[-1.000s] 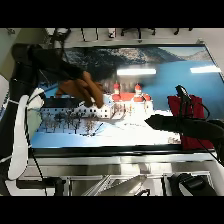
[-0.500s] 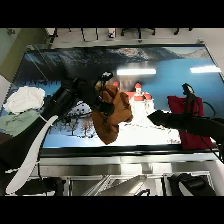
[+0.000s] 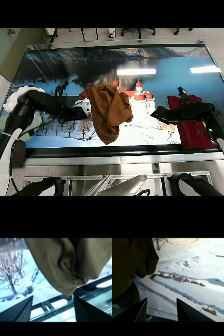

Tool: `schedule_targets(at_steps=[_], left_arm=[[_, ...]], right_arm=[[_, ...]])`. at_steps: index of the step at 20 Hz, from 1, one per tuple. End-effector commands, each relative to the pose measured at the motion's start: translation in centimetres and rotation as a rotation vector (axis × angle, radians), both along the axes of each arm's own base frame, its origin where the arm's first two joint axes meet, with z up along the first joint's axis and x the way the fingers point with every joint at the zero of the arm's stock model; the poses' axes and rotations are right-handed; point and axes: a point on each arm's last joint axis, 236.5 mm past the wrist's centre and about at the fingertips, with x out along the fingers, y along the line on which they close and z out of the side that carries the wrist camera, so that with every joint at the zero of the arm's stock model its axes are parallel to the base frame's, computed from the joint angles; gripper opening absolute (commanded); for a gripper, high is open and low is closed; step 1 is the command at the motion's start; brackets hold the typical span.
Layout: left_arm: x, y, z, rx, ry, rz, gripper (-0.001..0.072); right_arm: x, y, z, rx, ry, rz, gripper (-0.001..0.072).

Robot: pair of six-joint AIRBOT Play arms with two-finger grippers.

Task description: Fold the shirts.

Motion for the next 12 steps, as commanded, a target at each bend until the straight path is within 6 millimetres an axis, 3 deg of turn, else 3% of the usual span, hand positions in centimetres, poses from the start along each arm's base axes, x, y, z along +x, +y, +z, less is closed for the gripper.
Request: schedule_targets(at_steps=[1, 5, 9, 12], left_arm=[[-2.4, -1.1, -6.4, -0.098, 0.050, 0.142, 0.0538], [-3.5, -4.6, -11.1, -0.074, 0.088, 0.096, 0.0537], [-1.5, -7.9, -11.7, -0.063, 0.058, 0.021, 0.0536], [-0.3, -8.7, -12.1, -0.066, 0.068, 0.010, 0.0534]], right_arm=[[1.0, 3.6, -5.1, 0.063, 0.118, 0.078, 0.0414], [2.3, 8.2, -7.9, 0.057, 0.168, 0.196, 0.0413], [4.4, 10.1, -9.1, 0.058, 0.181, 0.215, 0.0411], [5.4, 10.4, -9.6, 0.069, 0.179, 0.199, 0.0387]])
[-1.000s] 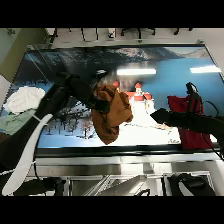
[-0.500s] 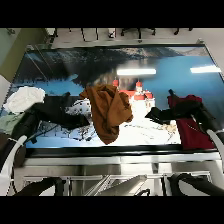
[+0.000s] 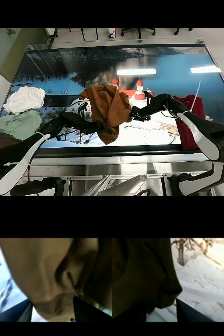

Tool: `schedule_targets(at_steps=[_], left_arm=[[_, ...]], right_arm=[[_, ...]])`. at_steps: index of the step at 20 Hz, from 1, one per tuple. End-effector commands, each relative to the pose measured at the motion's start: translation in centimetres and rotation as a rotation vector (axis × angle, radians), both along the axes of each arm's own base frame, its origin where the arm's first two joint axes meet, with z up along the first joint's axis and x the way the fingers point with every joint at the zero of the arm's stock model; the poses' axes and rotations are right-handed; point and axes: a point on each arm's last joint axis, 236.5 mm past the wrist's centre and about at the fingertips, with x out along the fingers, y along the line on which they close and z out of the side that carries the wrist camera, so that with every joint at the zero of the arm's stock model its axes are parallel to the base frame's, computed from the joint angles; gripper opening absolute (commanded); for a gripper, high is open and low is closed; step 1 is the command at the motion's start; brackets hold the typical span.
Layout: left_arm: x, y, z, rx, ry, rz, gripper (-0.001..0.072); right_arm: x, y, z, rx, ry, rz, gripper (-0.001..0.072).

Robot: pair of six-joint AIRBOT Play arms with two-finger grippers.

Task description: Fold the shirts.

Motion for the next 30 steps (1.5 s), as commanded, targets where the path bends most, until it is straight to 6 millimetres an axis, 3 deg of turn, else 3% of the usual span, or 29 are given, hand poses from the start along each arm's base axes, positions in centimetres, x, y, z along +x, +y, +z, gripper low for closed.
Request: schedule_targets(at_steps=[1, 2, 3, 4, 5, 7, 9, 11, 12, 14, 16, 18, 19, 21, 23, 25, 26, 28, 30], left_arm=[[1.4, -1.0, -1.1, 0.014, -0.009, -0.022, 0.0418], [1.7, -1.1, -1.2, 0.014, -0.011, -0.022, 0.0187], [2.0, -1.2, -1.0, 0.012, -0.020, -0.023, 0.0014], [2.4, -1.4, -0.7, 0.008, -0.032, -0.020, 0.0011], [2.9, -1.6, -0.2, 0.003, -0.045, -0.021, 0.0011], [4.0, -2.1, 1.7, -0.017, -0.093, -0.024, 0.0010], [5.9, -2.2, 5.6, -0.049, -0.187, -0.015, 0.0009], [7.2, -1.1, 11.2, -0.072, -0.293, -0.023, 0.0009], [7.5, -0.2, 14.4, -0.078, -0.347, -0.035, 0.0009], [7.7, 1.9, 22.0, -0.099, -0.473, -0.019, 0.0009], [6.8, 3.9, 30.6, -0.131, -0.630, 0.013, 0.0009], [4.4, 5.6, 39.3, -0.154, -0.811, 0.029, 0.0009], [2.8, 6.4, 43.7, -0.168, -0.913, 0.045, 0.0009], [-1.1, 7.7, 52.0, -0.197, -1.125, 0.080, 0.0009], [-5.1, 9.0, 58.7, -0.207, -1.324, 0.113, 0.0009], [-7.8, 10.3, 62.4, -0.181, -1.447, 0.146, 0.0009], [-8.0, 10.8, 62.9, -0.158, -1.462, 0.158, 0.0009], [-6.6, 11.4, 61.5, -0.108, -1.389, 0.156, 0.0010], [-3.8, 10.9, 57.4, -0.084, -1.224, 0.093, 0.0010]], right_arm=[[1.6, 0.9, -0.9, 0.008, -0.006, -0.022, 0.0318], [2.1, 1.0, -0.8, 0.008, -0.022, -0.035, 0.0259], [2.5, 1.1, -0.8, 0.010, -0.036, -0.051, 0.0221], [2.9, 1.3, -0.6, 0.017, -0.046, -0.067, 0.0145], [3.3, 1.5, -0.4, 0.024, -0.055, -0.079, 0.0020], [4.0, 1.9, 0.1, 0.026, -0.083, -0.086, 0.0019], [4.9, 2.3, 2.0, 0.045, -0.121, -0.079, 0.0018], [6.3, 2.3, 6.7, 0.078, -0.218, -0.051, 0.0018], [7.1, 2.0, 10.6, 0.098, -0.301, -0.037, 0.0017], [8.3, 0.7, 20.2, 0.132, -0.507, -0.039, 0.0018], [7.3, -1.2, 31.8, 0.146, -0.780, -0.045, 0.0018], [3.0, -2.8, 43.0, 0.143, -1.065, -0.035, 0.0018], [-0.2, -3.4, 48.2, 0.129, -1.217, -0.026, 0.0018], [-6.7, -4.5, 56.4, 0.109, -1.475, -0.030, 0.0017], [-12.6, -6.7, 62.4, 0.039, -1.693, -0.088, 0.0017], [-15.9, -8.3, 65.1, -0.027, -1.810, -0.133, 0.0018], [-16.5, -8.7, 65.4, -0.052, -1.831, -0.142, 0.0017], [-15.4, -8.9, 64.3, -0.084, -1.789, -0.133, 0.0018], [-12.0, -7.9, 61.1, -0.097, -1.670, -0.069, 0.0018]])
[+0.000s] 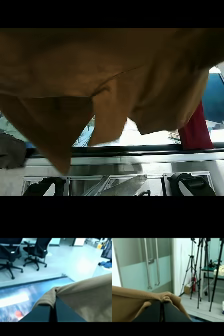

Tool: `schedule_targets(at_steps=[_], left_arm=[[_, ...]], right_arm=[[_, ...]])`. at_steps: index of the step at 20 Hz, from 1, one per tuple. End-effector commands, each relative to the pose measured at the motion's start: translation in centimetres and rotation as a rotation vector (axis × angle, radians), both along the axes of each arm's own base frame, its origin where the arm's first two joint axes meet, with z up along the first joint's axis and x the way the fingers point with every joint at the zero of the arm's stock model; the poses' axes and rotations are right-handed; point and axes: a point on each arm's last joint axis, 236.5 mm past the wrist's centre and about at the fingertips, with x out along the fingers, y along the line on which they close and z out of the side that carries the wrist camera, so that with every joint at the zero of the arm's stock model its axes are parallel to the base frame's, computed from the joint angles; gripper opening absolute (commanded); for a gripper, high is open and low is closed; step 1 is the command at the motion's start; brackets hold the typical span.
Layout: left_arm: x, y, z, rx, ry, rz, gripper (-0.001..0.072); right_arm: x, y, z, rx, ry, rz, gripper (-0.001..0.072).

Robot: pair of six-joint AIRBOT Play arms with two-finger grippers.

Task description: Fold the shirts.

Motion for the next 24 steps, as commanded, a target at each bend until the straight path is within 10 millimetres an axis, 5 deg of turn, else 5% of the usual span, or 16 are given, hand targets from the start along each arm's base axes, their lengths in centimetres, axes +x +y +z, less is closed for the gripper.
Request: schedule_targets(at_steps=[1, 4, 7, 10, 12, 13, 14, 15, 16, 17, 18, 19, 22, 24], left_arm=[[3.0, 0.0, -5.2, 0.080, 0.213, -0.040, 0.0010], [8.8, -2.4, -15.2, 0.128, 0.490, -0.153, 0.0011], [14.0, -4.8, -28.5, 0.165, 0.749, -0.231, 0.0011], [18.1, -4.9, -42.9, 0.150, 0.995, -0.197, 0.0011], [20.4, -4.3, -49.5, 0.151, 1.076, -0.173, 0.0025], [21.6, -3.9, -51.5, 0.148, 1.099, -0.164, 0.0259], [23.0, -3.6, -52.9, 0.140, 1.114, -0.156, 0.0621], [24.1, -3.2, -53.4, 0.131, 1.128, -0.152, 0.0705], [25.0, -2.7, -53.3, 0.123, 1.136, -0.156, 0.0705], [25.7, -2.0, -52.6, 0.112, 1.144, -0.159, 0.0705], [26.2, -0.9, -51.4, 0.102, 1.156, -0.165, 0.0706], [26.3, 0.4, -49.8, 0.097, 1.162, -0.168, 0.0706], [24.7, 5.5, -45.4, 0.086, 1.214, -0.155, 0.0705], [21.3, 9.2, -45.1, 0.121, 1.324, -0.103, 0.0705]], right_arm=[[3.8, 0.3, -4.2, -0.074, 0.150, -0.004, 0.0018], [11.4, 2.1, -14.4, -0.129, 0.480, 0.066, 0.0018], [18.3, 3.1, -28.5, -0.131, 0.818, 0.091, 0.0019], [21.6, 3.0, -44.3, -0.103, 1.172, 0.066, 0.0019], [22.1, 3.6, -52.0, -0.078, 1.347, 0.080, 0.0018], [22.5, 4.0, -54.3, -0.036, 1.398, 0.087, 0.0018], [23.1, 4.3, -56.0, 0.003, 1.421, 0.081, 0.0019], [23.9, 4.4, -57.1, 0.040, 1.430, 0.067, 0.0020], [24.5, 4.3, -57.6, 0.058, 1.423, 0.049, 0.0029], [25.0, 3.9, -57.4, 0.065, 1.406, 0.033, 0.0117], [25.6, 3.2, -56.6, 0.074, 1.389, 0.026, 0.0374], [25.8, 2.5, -55.3, 0.079, 1.378, 0.033, 0.0524], [24.7, -1.5, -49.8, 0.083, 1.349, 0.064, 0.0527], [22.3, -4.7, -48.4, 0.023, 1.372, 0.055, 0.0524]])
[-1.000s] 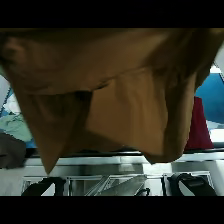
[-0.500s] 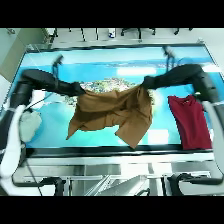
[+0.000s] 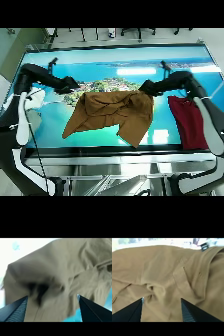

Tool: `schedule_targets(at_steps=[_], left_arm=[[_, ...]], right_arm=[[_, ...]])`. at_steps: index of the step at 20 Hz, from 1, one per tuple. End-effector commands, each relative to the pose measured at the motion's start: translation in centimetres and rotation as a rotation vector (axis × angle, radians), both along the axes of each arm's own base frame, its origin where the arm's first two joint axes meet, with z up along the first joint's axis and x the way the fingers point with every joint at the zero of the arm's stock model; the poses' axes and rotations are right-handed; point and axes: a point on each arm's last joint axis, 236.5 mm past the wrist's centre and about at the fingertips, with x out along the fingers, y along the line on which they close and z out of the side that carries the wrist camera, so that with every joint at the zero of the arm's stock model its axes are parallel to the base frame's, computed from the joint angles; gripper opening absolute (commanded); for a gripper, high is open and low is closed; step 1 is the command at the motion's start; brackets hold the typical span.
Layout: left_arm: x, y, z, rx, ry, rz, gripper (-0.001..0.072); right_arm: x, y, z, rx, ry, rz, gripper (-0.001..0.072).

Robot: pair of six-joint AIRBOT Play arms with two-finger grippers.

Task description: Fold the shirts.

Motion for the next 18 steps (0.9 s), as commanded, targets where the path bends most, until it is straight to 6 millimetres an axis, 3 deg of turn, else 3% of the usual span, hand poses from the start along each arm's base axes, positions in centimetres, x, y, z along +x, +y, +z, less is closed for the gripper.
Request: schedule_targets(at_steps=[1, 3, 5, 7, 9, 11, 14, 18], left_arm=[[-6.0, 6.0, 0.6, 0.089, 0.203, 0.019, 0.0705], [-10.6, 8.1, -1.5, 0.127, 0.312, 0.065, 0.0705], [-15.3, 8.2, -4.2, 0.099, 0.376, 0.097, 0.0705], [-19.7, 7.8, -7.2, 0.073, 0.446, 0.117, 0.0705], [-22.2, 7.6, -9.6, 0.064, 0.467, 0.144, 0.0705], [-22.8, 7.7, -11.3, 0.069, 0.461, 0.173, 0.0705], [-21.9, 8.0, -12.8, 0.103, 0.409, 0.207, 0.0705], [-20.9, 7.0, -13.4, 0.132, 0.369, 0.183, 0.0704]], right_arm=[[-4.2, -4.9, 1.6, -0.073, 0.064, 0.053, 0.0524], [-7.6, -6.8, -0.4, -0.119, 0.162, 0.075, 0.0524], [-9.9, -7.3, -2.8, -0.099, 0.239, 0.075, 0.0525], [-11.2, -7.3, -5.3, -0.089, 0.291, 0.069, 0.0524], [-11.7, -7.2, -6.6, -0.084, 0.319, 0.067, 0.0525], [-11.7, -7.0, -7.0, -0.074, 0.322, 0.069, 0.0524], [-11.7, -7.0, -7.0, -0.073, 0.324, 0.069, 0.0524], [-11.6, -7.0, -7.2, -0.075, 0.323, 0.065, 0.0524]])
